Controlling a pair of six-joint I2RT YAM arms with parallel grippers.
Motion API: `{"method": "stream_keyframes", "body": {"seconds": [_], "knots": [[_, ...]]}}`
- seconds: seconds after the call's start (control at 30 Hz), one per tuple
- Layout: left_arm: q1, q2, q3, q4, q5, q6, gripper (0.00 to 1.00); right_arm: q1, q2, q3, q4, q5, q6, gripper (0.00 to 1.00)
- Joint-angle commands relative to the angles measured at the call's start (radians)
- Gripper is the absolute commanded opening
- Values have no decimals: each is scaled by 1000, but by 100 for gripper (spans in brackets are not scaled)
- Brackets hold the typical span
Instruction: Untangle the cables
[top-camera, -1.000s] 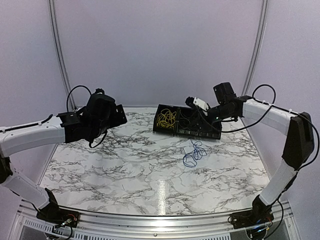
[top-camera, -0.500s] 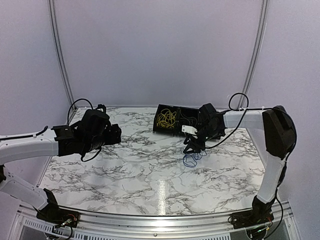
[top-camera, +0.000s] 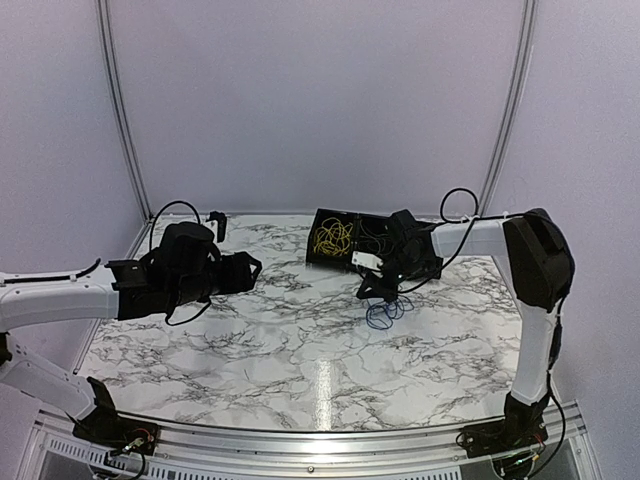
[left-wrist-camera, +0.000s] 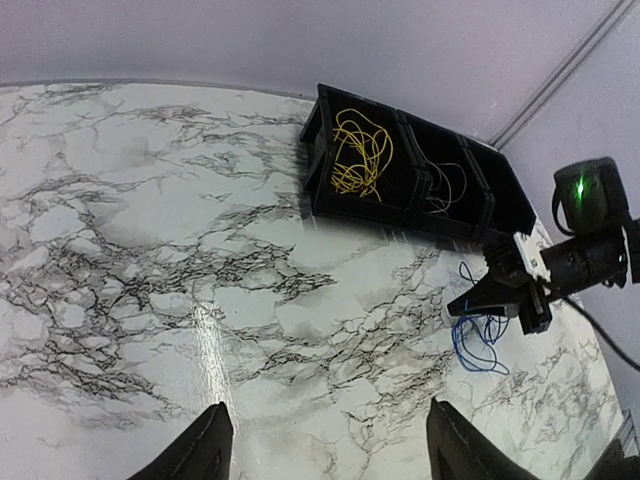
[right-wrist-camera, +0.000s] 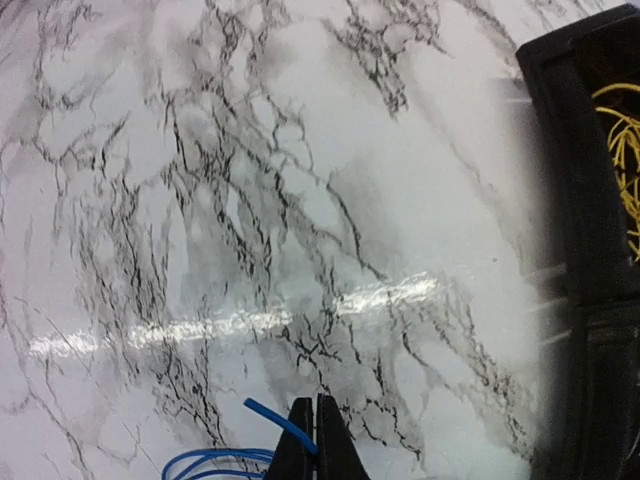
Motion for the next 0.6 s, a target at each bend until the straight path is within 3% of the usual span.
{"method": "stream_keyframes", "body": {"seconds": [0.0, 0.17, 0.3, 0.57], "knots": [[-15, 26, 18, 123, 101, 108, 73, 43, -105, 132, -16, -95, 163, 0], [-49, 41, 21, 210, 155, 255, 76, 101, -178, 278, -109, -176, 284, 0], [-80, 71, 79, 238, 167, 369, 86, 135, -196, 376, -168, -178, 341, 0], [-88, 188, 111, 429, 208, 404, 87, 168, -192, 546, -198, -180, 460, 0]]}}
